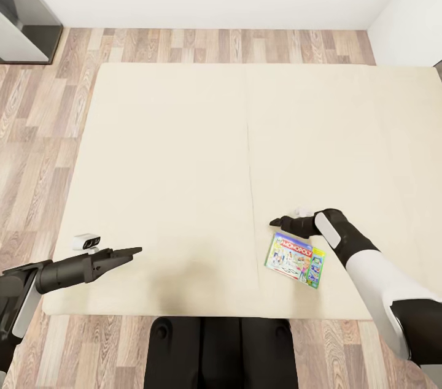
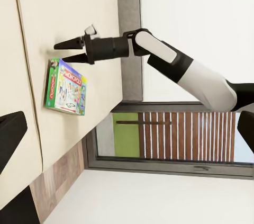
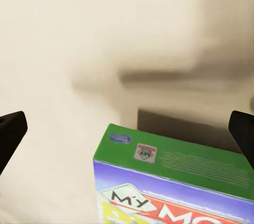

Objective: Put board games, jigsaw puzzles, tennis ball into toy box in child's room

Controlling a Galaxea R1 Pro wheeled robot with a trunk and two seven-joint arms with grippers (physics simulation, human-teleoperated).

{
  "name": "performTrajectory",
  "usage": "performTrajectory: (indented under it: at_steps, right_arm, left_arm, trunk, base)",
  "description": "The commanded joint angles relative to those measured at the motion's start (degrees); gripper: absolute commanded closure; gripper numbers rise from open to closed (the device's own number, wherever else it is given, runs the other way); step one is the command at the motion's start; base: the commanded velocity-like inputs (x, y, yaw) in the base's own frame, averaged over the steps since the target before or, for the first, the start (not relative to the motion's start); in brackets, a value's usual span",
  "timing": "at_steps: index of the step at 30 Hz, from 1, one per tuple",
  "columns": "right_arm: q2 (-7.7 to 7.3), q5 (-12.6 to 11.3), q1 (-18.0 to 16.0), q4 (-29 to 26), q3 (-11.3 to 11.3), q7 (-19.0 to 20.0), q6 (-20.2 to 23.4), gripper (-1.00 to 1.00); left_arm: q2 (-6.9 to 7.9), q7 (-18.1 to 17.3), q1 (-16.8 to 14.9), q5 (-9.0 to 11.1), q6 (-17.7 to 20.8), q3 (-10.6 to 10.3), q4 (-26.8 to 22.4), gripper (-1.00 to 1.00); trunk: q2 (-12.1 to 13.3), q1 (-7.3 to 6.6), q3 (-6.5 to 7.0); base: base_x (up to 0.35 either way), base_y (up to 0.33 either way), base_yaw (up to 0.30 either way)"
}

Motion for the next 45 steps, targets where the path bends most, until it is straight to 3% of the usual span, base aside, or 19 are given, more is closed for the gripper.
performTrajectory:
  at_steps: [1, 45]
  right_arm:
    - [-0.07, 0.78, -0.11, -0.2, 0.24, 0.49, -0.13, -1.0]
    - [0.0, 0.78, -0.23, -0.61, 0.24, 0.45, 0.09, -1.0]
  left_arm:
    - [0.03, -0.21, -0.02, -0.02, 0.61, -0.02, -0.01, -1.0]
    - [0.09, -0.21, -0.02, -0.03, 0.61, 0.0, -0.01, -1.0]
  trunk:
    - [-0.08, 0.04, -0.06]
    - [-0.08, 0.04, 0.7]
  base:
    - [0.0, 0.0, 0.0]
    - [0.0, 0.0, -0.008]
